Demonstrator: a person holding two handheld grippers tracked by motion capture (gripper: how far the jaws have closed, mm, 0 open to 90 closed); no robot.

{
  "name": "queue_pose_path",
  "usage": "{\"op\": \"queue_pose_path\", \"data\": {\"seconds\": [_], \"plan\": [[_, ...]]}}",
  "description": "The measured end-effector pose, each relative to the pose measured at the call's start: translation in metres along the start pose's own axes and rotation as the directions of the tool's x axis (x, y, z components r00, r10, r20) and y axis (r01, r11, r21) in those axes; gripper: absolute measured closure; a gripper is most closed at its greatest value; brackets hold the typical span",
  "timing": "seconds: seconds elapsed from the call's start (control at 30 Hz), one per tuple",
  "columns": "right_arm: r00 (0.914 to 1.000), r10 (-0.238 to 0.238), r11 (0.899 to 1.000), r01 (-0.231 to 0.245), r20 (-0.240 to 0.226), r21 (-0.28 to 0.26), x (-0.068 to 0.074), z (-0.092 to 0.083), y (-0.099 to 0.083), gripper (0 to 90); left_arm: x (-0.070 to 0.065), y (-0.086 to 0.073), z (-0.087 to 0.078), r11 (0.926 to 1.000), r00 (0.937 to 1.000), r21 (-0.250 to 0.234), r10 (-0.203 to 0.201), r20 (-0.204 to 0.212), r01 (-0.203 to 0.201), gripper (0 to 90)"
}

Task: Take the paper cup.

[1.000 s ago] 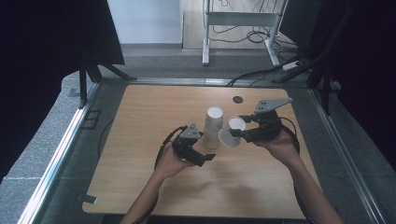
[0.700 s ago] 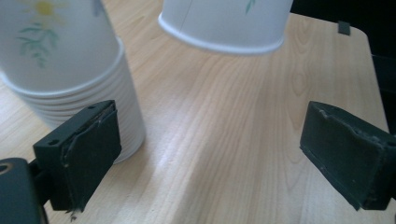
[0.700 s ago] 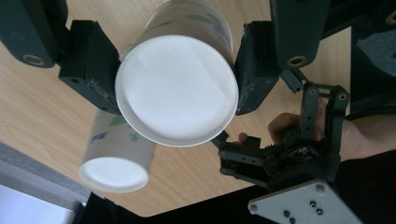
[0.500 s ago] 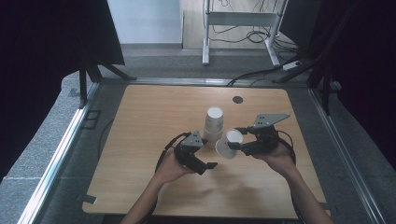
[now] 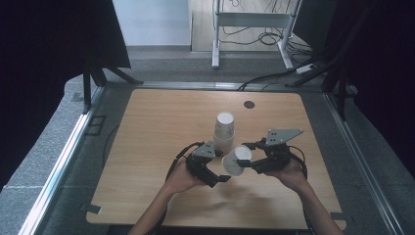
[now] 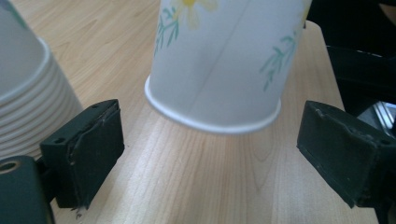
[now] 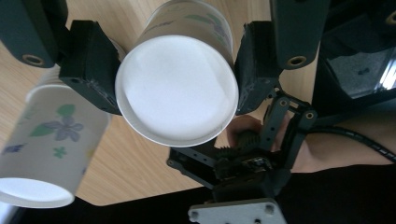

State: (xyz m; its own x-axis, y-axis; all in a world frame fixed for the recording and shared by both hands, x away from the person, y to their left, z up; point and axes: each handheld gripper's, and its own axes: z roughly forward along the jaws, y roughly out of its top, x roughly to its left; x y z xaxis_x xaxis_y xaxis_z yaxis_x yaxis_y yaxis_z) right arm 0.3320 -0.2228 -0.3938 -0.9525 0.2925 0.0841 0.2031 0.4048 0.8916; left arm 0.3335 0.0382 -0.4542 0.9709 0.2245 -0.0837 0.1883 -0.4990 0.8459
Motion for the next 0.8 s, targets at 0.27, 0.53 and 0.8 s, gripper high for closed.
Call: {"op": "queue_pose_path", "data": {"seconds": [0.27, 0.53, 0.8], "plan": [[0.999, -0.024, 1.0, 0.023, -0.038, -0.011, 0.005, 0.006, -0.003, 36.5, -0.003, -0.001, 0.004, 0.9998, 0.999, -0.002, 0.021, 0.04, -0.02, 10.1], [0.9979, -0.027, 1.0, 0.027, -0.059, -0.007, 0.006, 0.01, -0.003, 36.5, -0.003, -0.003, 0.008, 0.9995, 0.9974, -0.006, 0.03, 0.066, -0.029, 13.8], [0.9964, -0.034, 0.999, 0.033, -0.077, -0.008, 0.008, 0.014, -0.003, 36.5, -0.004, -0.004, 0.011, 0.9988, 0.996, 0.004, 0.049, 0.075, -0.05, 15.4]]}}
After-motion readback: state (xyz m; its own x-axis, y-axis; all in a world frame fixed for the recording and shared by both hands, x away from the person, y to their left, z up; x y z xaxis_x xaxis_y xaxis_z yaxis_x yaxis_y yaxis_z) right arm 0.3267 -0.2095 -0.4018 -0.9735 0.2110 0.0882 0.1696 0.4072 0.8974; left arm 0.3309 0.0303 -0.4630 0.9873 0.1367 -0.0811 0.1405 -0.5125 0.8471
